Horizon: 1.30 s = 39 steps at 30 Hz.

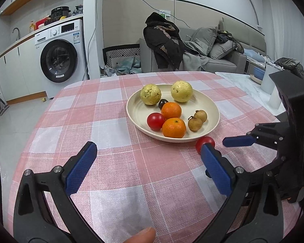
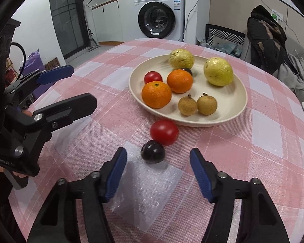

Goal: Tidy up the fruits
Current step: 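Lower the right tool onto the dark plum on the cloth and close it, then grasp the red tomato with the left tool while the right tool holds the plum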

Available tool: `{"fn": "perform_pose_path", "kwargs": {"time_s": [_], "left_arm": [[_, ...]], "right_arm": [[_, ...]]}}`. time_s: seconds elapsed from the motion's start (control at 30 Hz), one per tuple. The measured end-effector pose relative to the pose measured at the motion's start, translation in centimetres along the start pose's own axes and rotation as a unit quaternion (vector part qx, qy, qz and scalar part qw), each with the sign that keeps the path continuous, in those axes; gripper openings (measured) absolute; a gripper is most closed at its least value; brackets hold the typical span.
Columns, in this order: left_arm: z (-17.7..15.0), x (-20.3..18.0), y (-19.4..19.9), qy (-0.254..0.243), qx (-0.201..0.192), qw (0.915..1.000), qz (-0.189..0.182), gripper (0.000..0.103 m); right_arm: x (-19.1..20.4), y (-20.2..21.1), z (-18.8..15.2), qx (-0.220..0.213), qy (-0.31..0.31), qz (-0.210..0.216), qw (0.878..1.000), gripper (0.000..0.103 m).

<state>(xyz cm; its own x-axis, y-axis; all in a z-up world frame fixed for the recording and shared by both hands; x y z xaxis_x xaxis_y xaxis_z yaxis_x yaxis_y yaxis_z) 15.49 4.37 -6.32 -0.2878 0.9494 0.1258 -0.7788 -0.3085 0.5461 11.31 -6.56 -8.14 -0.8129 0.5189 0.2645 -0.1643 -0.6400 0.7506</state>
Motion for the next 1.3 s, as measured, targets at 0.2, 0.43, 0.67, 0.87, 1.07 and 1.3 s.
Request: {"fn": "perform_pose_path", "kwargs": {"time_s": [0.2, 0.43, 0.67, 0.87, 1.07, 1.3], "left_arm": [[0.0, 0.0, 0.0, 0.000, 0.000, 1.0000, 0.000, 0.102], [0.0, 0.0, -0.1, 0.000, 0.001, 1.0000, 0.000, 0.102], [0.0, 0.1, -0.1, 0.000, 0.001, 1.0000, 0.001, 0.102], [0.0, 0.0, -0.1, 0.000, 0.001, 1.0000, 0.000, 0.102], [-0.1, -0.3, 0.1, -0.003, -0.003, 1.0000, -0.007, 0.102], [-0.6, -1.9, 0.3, -0.016, -0.004, 0.9996, -0.023, 0.102]], "right_arm": [[0.3, -0.3, -0.1, 0.003, -0.001, 0.012, 1.000, 0.053], [0.3, -0.5, -0.1, 0.002, -0.005, 0.016, 1.000, 0.041], [0.3, -0.5, 0.0, 0.000, -0.005, 0.016, 1.000, 0.027], [0.2, -0.1, 0.1, -0.008, -0.006, 0.018, 1.000, 0.026], [-0.2, 2.4, 0.8, -0.055, -0.007, 0.010, 0.998, 0.026], [-2.6, 4.9, 1.8, -0.108, -0.037, -0.016, 0.993, 0.026]]}}
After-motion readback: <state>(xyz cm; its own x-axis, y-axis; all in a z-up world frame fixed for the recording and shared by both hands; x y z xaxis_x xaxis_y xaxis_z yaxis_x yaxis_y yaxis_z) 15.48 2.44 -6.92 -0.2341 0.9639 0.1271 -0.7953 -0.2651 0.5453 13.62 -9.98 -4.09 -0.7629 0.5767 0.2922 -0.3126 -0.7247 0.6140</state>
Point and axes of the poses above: each gripper's, at about its wrist camera, not at the fingertips, and y roughly against the way its jaws point, x to its left, z to its top, the point moved 8 cm from there along -y, roughly the way its jaws point, and after that the axes turned 15 degrees about z, right-handed, at the moved point
